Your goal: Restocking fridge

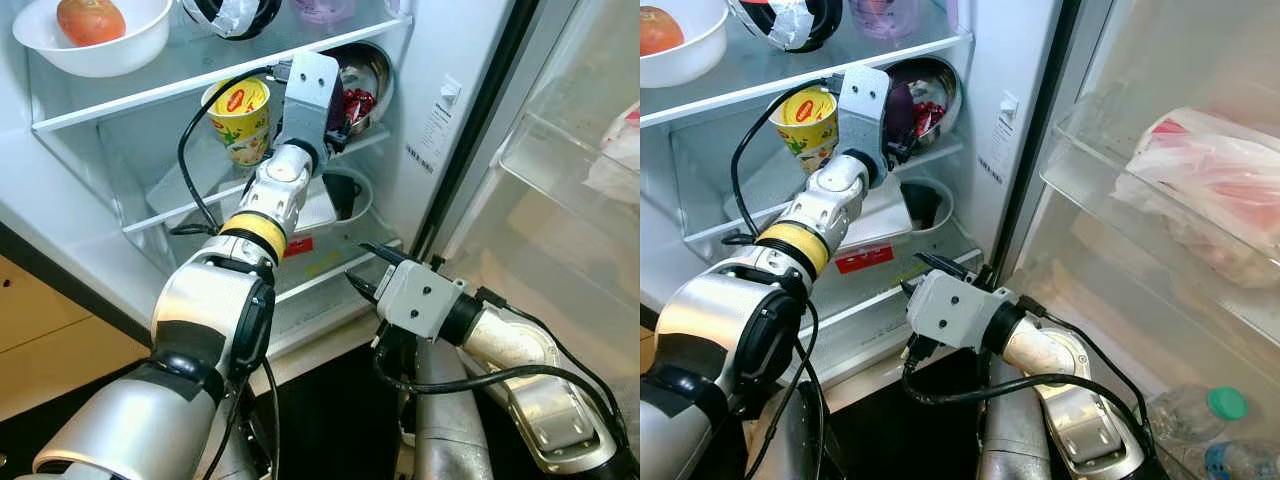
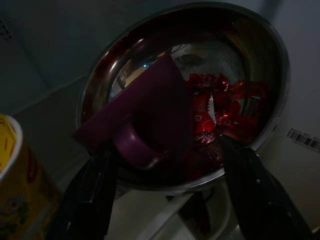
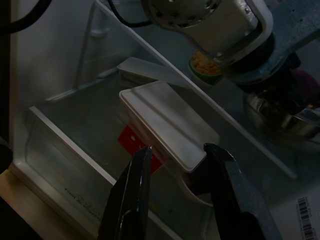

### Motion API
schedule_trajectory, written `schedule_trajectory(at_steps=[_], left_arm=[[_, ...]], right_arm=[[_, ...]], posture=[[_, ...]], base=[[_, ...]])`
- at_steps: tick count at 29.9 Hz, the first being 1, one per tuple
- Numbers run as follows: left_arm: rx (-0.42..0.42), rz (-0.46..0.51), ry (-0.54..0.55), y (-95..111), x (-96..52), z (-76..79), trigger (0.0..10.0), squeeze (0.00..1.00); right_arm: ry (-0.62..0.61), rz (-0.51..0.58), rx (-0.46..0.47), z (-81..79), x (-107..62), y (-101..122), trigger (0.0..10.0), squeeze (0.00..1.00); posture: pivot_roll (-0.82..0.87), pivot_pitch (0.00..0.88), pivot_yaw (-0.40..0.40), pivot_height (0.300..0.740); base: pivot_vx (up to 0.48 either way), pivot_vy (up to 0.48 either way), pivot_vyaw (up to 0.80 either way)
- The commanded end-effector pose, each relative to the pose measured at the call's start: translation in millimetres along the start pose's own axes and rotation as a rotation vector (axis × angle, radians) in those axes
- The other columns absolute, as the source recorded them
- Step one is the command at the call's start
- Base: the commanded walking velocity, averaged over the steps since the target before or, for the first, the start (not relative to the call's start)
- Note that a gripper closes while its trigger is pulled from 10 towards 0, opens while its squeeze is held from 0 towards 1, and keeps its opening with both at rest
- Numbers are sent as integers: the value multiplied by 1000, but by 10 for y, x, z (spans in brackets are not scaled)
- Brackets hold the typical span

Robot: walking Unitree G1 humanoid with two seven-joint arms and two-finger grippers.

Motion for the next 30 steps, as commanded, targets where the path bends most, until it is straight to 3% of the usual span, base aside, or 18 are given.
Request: schedule_trajectory(at_steps=[1, 5, 11, 13, 15, 17, 18, 20, 30], left_arm=[[32, 41, -14, 90, 8, -69, 10000, 0], [35, 64, -54, 99, -1, -41, 10000, 0], [123, 60, 19, -99, -77, -165, 10000, 0], [199, 98, 44, -224, -172, -194, 10000, 0], [199, 98, 44, -224, -172, -194, 10000, 0], [247, 200, -1, -272, -337, -97, 10000, 0], [247, 200, -1, -272, -337, -97, 10000, 0], [249, 266, -33, -292, -472, -16, 10000, 0], [218, 230, -14, -407, -513, 9, 10000, 0]], right_arm=[[10, -18, 10, -27, 15, -46, 10000, 0], [9, -16, 5, -15, 36, -47, 10000, 0], [13, -10, -3, 6, 71, -53, 10000, 0], [14, -5, -8, 25, 97, -55, 10000, 0], [14, -5, -8, 25, 97, -55, 10000, 0], [13, -2, -11, 36, 117, -68, 10000, 0], [13, -2, -11, 36, 117, -68, 10000, 0], [10, -2, -10, 44, 127, -84, 10000, 0], [-6, 0, -12, 89, 140, -102, 10000, 0]], posture=[[-209, 225, 29, 421], [-195, 213, 27, 421], [-171, 191, 22, 421], [-147, 177, 20, 421], [-147, 177, 20, 421], [-128, 165, 23, 421], [-128, 165, 23, 421], [-113, 155, 19, 421], [-117, 143, 17, 421]], base=[[0, 0, 0], [0, 0, 0], [0, 0, 0], [0, 0, 0], [0, 0, 0], [0, 0, 0], [0, 0, 0], [0, 0, 0], [0, 0, 0]])
Point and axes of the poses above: a point about 5 cm out from each wrist's last joint towards the gripper, its own x axis pointing out of the wrist towards the gripper, its own y axis along the axis of the wrist's last joint, z = x × y, the point moved 3 cm from there along x, pointing out of the wrist towards the gripper, and after that the axes turned 8 degrees about x, right-handed, at the moved point
